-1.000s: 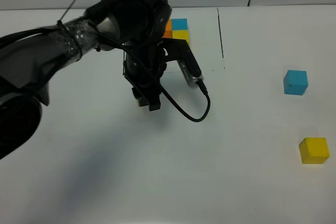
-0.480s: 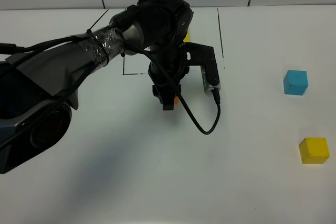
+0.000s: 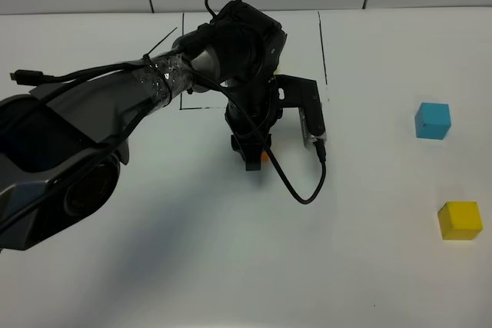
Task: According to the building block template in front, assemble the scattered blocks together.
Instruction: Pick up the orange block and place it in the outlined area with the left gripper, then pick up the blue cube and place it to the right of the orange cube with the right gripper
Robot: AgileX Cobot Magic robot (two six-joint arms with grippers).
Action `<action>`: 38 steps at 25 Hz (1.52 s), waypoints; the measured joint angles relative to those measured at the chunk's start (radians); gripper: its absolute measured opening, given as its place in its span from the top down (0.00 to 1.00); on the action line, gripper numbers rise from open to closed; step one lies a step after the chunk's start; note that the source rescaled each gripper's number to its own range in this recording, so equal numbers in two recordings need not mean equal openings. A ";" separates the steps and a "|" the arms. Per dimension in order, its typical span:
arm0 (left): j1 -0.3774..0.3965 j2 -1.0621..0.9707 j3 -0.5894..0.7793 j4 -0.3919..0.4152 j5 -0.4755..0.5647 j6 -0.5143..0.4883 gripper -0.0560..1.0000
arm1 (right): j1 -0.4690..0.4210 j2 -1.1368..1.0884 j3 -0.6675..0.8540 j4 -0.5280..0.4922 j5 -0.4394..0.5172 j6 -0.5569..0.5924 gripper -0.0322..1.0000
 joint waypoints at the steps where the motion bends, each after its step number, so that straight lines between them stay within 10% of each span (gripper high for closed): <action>1: 0.000 0.001 0.000 0.000 0.000 0.000 0.94 | 0.000 0.000 0.000 0.000 0.000 0.000 0.22; 28: 0.000 0.001 0.000 -0.003 -0.006 -0.015 0.93 | 0.000 0.000 0.000 0.000 0.000 0.000 0.22; 38: 0.000 0.005 0.000 -0.001 -0.047 -0.015 0.51 | 0.000 0.000 0.000 0.000 0.000 0.000 0.22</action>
